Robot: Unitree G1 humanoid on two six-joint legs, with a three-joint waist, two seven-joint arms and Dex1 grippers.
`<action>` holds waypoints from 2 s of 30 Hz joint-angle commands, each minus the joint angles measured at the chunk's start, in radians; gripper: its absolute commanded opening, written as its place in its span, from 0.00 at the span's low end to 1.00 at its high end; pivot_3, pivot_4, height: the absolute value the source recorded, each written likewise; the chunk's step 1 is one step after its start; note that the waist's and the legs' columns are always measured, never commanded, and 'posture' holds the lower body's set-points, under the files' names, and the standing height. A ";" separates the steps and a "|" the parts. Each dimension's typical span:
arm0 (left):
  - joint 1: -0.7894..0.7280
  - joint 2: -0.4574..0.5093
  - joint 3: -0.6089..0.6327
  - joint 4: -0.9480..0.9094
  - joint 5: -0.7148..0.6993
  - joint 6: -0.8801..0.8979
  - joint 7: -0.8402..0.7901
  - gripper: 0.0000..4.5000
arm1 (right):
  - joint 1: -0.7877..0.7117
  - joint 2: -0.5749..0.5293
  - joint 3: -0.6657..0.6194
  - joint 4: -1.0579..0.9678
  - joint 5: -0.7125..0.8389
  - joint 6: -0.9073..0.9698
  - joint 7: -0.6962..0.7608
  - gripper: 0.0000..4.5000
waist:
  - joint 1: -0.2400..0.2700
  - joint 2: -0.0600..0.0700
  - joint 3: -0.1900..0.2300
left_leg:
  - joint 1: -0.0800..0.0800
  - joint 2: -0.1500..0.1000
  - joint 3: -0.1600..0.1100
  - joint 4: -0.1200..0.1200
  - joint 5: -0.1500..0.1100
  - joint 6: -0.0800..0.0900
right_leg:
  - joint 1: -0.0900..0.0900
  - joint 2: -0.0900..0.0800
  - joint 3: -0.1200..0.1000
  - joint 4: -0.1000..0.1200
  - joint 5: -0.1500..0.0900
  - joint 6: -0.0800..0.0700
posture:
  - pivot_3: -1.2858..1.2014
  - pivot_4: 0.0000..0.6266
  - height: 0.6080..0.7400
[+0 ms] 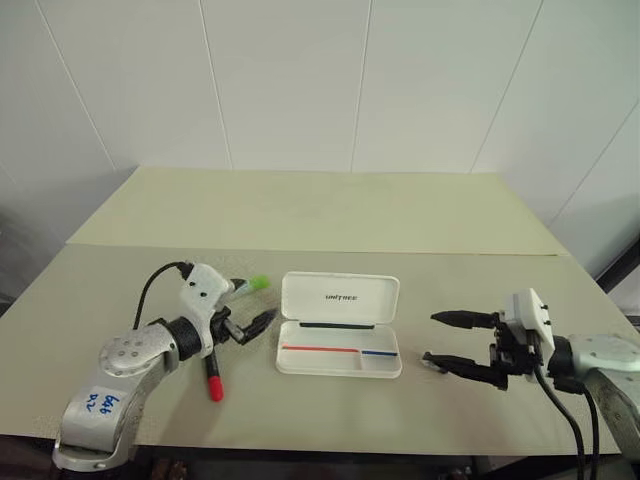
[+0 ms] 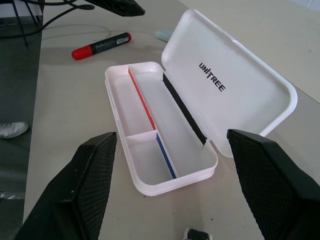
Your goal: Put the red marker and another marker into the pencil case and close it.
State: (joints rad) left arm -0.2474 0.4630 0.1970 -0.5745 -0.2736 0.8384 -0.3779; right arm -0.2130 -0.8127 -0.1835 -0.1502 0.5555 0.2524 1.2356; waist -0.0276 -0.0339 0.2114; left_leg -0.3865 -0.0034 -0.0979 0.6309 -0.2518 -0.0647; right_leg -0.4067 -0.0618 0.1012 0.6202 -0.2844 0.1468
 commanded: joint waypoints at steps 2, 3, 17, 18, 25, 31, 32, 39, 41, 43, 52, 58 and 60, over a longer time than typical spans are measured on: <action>-0.001 -0.083 0.062 -0.114 0.046 0.202 0.200 0.99 | -0.047 0.000 0.021 0.043 -0.015 -0.037 0.032 1.00 | 0.000 0.000 0.000 | 0.000 0.000 0.000 0.000 0.000 0.000 | 0.000 0.000 0.000 0.000 0.000 0.000 | 0.52 0.24 1.00; -0.005 -0.098 0.070 -0.123 0.052 0.230 0.227 0.99 | -0.053 0.001 0.025 0.048 -0.015 -0.039 0.033 1.00 | 0.000 0.000 0.000 | 0.000 0.000 0.000 0.000 0.000 0.000 | 0.000 0.000 0.000 0.000 0.000 0.000 | 0.52 0.24 1.00; 0.006 -0.283 0.066 -0.166 0.117 0.593 0.403 0.99 | -0.083 0.027 0.058 0.065 -0.032 -0.044 0.025 1.00 | 0.000 0.000 0.000 | 0.000 -0.001 0.000 0.000 0.000 -0.001 | 0.000 0.000 0.000 -0.001 0.000 0.000 | 0.52 0.24 1.00; 0.007 -0.287 0.070 -0.165 0.116 0.606 0.400 0.99 | -0.082 0.027 0.057 0.063 -0.033 -0.043 0.023 1.00 | 0.000 0.000 0.000 | 0.000 -0.001 0.000 0.000 0.000 -0.001 | 0.000 0.000 0.000 -0.001 0.000 0.000 | 0.52 0.24 1.00; -0.011 -0.314 0.096 -0.136 0.121 0.736 0.383 0.80 | -0.082 0.027 0.056 0.061 -0.038 -0.041 0.011 1.00 | -0.003 0.000 0.000 | 0.001 -0.001 0.000 0.000 0.000 -0.001 | 0.001 0.000 0.000 -0.001 0.000 0.000 | 0.52 0.24 1.00; -0.028 -0.300 0.088 -0.110 0.138 0.737 0.384 0.38 | -0.078 0.031 0.055 0.055 -0.040 -0.041 0.000 1.00 | -0.001 0.001 -0.001 | 0.001 -0.001 0.000 0.000 -0.001 -0.001 | 0.003 0.000 0.000 -0.003 0.000 0.000 | 0.52 0.24 1.00; -0.038 -0.293 0.086 -0.103 0.136 0.728 0.378 0.31 | -0.079 0.032 0.055 0.056 -0.040 -0.041 -0.002 1.00 | 0.000 0.001 -0.001 | 0.001 -0.001 0.000 0.000 -0.001 -0.001 | 0.003 0.000 0.000 -0.004 0.000 0.000 | 0.52 0.24 1.00; -0.144 -0.135 0.053 -0.035 0.081 0.678 0.251 0.13 | -0.082 0.026 0.046 0.059 -0.041 -0.044 -0.010 1.00 | -0.001 0.000 0.000 | 0.002 -0.001 -0.001 0.001 0.000 -0.001 | 0.008 0.000 -0.002 -0.009 -0.001 -0.005 | 0.52 0.24 1.00; -0.177 -0.068 0.044 -0.015 0.047 0.654 0.189 0.13 | -0.077 0.022 0.039 0.057 -0.038 -0.044 -0.008 1.00 | -0.002 0.000 0.000 | 0.002 -0.001 -0.001 0.001 0.001 -0.001 | 0.009 0.000 -0.002 -0.012 -0.001 -0.009 | 0.52 0.24 1.00; -0.207 0.002 0.030 0.003 0.005 0.607 0.111 0.13 | -0.068 0.016 0.030 0.050 -0.031 -0.040 -0.004 1.00 | -0.004 0.000 0.000 | 0.002 0.000 -0.001 0.000 0.001 0.000 | 0.009 0.000 -0.001 -0.014 0.000 -0.009 | 0.52 0.24 1.00; -0.370 0.272 -0.125 0.172 -0.072 0.069 -0.335 0.13 | -0.031 0.006 0.003 0.020 -0.014 -0.040 -0.002 1.00 | -0.001 0.001 0.000 | 0.002 0.000 -0.001 -0.003 -0.001 -0.001 | 0.009 0.000 -0.003 -0.016 0.002 -0.004 | 0.52 0.24 1.00; -0.446 0.315 -0.292 0.265 -0.071 -0.181 -0.617 0.13 | -0.005 0.012 -0.009 -0.008 -0.020 -0.039 -0.044 1.00 | 0.000 0.002 0.001 | 0.001 0.000 -0.001 -0.004 -0.003 0.001 | 0.009 -0.001 -0.003 -0.019 0.002 -0.003 | 0.52 0.24 1.00; -0.465 0.310 -0.334 0.287 -0.063 -0.214 -0.663 0.13 | 0.007 0.013 -0.016 -0.020 -0.018 -0.037 -0.055 1.00 | 0.000 0.002 0.001 | 0.000 0.000 -0.001 -0.004 -0.003 0.002 | 0.009 -0.001 -0.003 -0.019 0.002 -0.003 | 0.52 0.24 1.00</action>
State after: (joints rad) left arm -0.6817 0.7633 -0.1232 -0.2890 -0.3438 0.6712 -0.9998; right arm -0.2115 -0.7905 -0.1649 -0.1274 0.5276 0.2207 1.1913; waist -0.0278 -0.0315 0.2125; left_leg -0.3863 -0.0029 -0.0987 0.6267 -0.2553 -0.0627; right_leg -0.3982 -0.0623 0.0986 0.6015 -0.2823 0.1447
